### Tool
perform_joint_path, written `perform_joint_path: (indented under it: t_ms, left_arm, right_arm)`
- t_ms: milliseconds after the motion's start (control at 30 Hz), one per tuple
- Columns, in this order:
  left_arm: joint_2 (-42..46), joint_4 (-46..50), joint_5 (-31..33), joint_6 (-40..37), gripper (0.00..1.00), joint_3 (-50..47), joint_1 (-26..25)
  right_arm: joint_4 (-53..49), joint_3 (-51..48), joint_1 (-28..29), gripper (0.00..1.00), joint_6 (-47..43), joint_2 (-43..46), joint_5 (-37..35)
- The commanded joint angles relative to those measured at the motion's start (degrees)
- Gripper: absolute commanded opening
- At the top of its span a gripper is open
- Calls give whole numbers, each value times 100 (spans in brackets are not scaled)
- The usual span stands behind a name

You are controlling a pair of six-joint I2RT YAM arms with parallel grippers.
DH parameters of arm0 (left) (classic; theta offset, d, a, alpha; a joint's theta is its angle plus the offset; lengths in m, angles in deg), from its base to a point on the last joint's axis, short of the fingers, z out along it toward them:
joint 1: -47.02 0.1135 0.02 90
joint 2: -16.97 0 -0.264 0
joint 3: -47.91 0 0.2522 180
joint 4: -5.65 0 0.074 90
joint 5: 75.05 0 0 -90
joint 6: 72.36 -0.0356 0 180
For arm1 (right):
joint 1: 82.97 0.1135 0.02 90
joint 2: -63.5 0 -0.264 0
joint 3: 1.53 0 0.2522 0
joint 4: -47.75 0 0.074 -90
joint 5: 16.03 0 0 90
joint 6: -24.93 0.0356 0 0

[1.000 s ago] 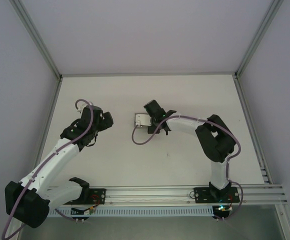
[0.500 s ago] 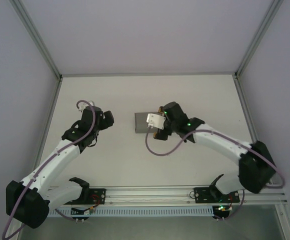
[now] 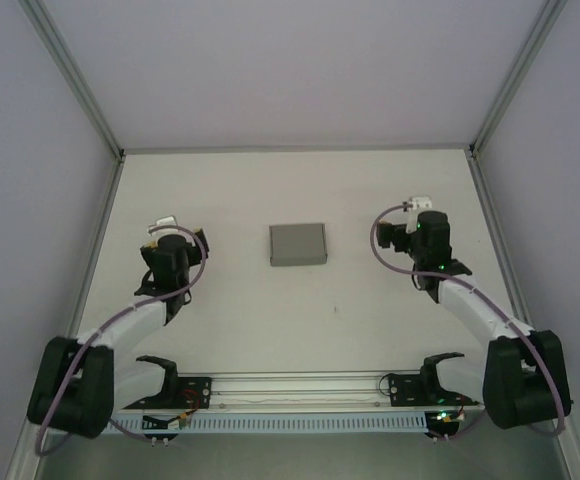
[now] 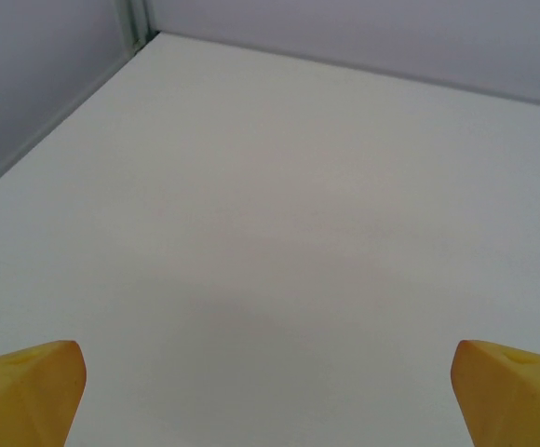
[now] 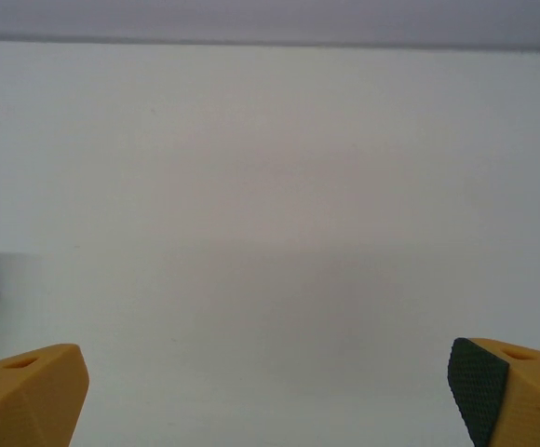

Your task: Assemble paper box

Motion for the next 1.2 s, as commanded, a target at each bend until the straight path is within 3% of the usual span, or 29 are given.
perform_joint_path:
  t_ms: [0,67,133,167,200,233,300,367,400,433,467,500,1167]
  left_arm:
    - [-897,-1349,-140,-775,100,184,72]
    - [-1347,-1476,-449,-684,100,229,227]
    - [-1893,-2481,-794,-615,100,-97,384]
    - [-2293,-3167,-928,-554,100,-237,524]
    - [-2297,-3158,-1057,-481,100,-268,627]
    - [-2025,-2549,-1241,-325,100,-211,714]
    - [-2271,-3432,-1387,-371,100,-406,799]
    - [-2111,-2888,-1603,-305,100,-309,856]
    - [-2197,-2861,-1678,-349,100,-206,868]
    - [-2199,-2684,-1801,-410,100,-117,870]
    - [-2170,-2593,-1872,-415,100,-93,870]
    - [-2203,-2689,-1852,-439,100,-105,870]
    - [-2200,-2565,-1764,-519,100,-48,782]
  right_arm:
    - [1992,-530,-21,100,448,-384,-155]
    - [1827,-440,-40,100,300,-627,16]
    - [2195,-499,-49,100,174,-992,-51]
    - [2759,-633,-46,100,114,-1266,-228]
    - [3448,-807,-58,100,95,-1572,-417]
    - [4187,-952,-93,100,167,-1858,-821]
    - [3999,-1150,-475,100,659,-1588,-385]
    - [4902,-1357,-952,100,832,-2074,614]
    - [4923,-1243,-1037,100,852,-2217,894]
    - [3812,-926,-1068,100,808,-1946,1144]
    - [3467,-656,-1047,100,736,-2034,1195]
    - [3795,-773,-1017,100,692,-2098,1232]
    - [3676,-740,-1024,100,674,-2058,1320]
